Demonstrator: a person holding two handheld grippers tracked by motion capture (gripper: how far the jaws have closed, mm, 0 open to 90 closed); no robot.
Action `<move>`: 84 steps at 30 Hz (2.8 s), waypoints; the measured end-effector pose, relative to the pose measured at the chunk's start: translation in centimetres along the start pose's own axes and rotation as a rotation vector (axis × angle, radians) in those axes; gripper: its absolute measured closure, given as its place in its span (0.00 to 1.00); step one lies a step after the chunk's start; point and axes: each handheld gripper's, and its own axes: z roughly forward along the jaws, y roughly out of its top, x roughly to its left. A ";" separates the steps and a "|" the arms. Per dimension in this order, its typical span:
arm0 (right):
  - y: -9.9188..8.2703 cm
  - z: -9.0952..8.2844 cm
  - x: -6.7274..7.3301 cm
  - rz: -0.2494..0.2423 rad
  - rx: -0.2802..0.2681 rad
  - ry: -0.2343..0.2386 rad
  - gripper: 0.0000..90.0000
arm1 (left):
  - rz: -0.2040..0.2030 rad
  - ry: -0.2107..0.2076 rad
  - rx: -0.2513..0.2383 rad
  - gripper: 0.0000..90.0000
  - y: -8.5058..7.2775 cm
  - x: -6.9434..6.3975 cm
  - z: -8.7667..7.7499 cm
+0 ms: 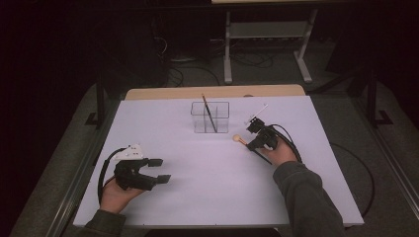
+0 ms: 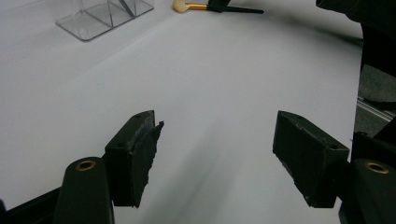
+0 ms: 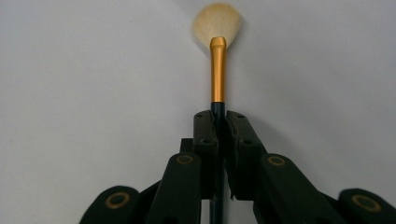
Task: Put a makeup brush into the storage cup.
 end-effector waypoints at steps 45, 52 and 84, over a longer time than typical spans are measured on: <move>-1.0 -5.4 4.4 -0.146 -0.151 0.097 0.92 | -0.012 -0.014 -0.018 0.34 0.2 -0.4 0.6; -1.2 -5.9 5.9 -0.192 -0.172 0.106 0.92 | -0.003 -0.025 -0.023 0.34 0.6 -0.7 1.0; -2.4 -5.7 10.6 -0.353 -0.247 0.234 0.92 | 0.046 -0.114 0.029 0.36 4.7 -2.5 3.8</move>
